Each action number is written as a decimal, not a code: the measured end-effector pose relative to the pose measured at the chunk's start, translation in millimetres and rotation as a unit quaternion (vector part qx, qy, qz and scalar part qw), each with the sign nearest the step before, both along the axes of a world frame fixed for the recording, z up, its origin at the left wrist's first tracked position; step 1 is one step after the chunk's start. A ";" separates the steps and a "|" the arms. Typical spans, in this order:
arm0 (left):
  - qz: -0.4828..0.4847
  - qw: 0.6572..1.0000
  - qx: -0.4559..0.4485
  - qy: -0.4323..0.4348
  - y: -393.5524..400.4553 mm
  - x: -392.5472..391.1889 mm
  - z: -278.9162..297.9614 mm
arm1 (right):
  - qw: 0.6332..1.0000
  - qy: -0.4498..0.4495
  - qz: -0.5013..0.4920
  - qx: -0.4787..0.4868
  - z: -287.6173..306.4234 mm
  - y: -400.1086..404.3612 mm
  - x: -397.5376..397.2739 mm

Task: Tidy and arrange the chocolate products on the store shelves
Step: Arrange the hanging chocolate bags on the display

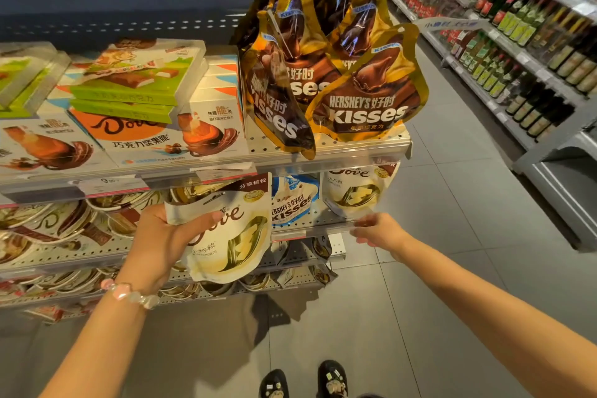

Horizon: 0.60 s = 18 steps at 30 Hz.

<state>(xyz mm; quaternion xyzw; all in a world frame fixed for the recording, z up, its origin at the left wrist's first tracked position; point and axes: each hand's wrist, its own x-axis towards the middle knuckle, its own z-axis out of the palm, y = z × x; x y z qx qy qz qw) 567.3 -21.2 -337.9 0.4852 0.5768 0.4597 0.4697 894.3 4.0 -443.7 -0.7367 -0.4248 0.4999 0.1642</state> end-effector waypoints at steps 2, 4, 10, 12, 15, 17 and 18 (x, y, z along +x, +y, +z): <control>0.005 1.000 0.003 -0.004 -2.4 -2.7 -0.7 | 0.998 0.029 0.036 0.045 3.0 9.4 -17.9; 0.002 1.000 0.004 -0.010 -5.8 -6.2 -2.0 | 0.993 0.030 0.049 0.099 5.8 25.6 -38.2; 0.032 0.999 0.001 0.009 -11.7 -12.4 -5.9 | 0.976 -0.083 0.080 0.184 -4.8 80.6 -85.4; 0.042 0.999 -0.007 0.007 -12.8 -12.8 -5.0 | 0.974 -0.088 0.102 0.181 -7.4 89.7 -93.7; 0.051 0.999 -0.008 0.016 -15.6 -16.1 -3.7 | 0.975 -0.095 0.118 0.160 -7.6 96.0 -99.5; 0.051 0.998 -0.004 0.024 -17.2 -18.4 -5.1 | 0.977 -0.092 0.115 0.153 -8.1 98.1 -101.5; 0.052 0.998 -0.002 0.026 -18.0 -18.9 -6.4 | 0.978 -0.091 0.111 0.153 -7.9 98.3 -102.4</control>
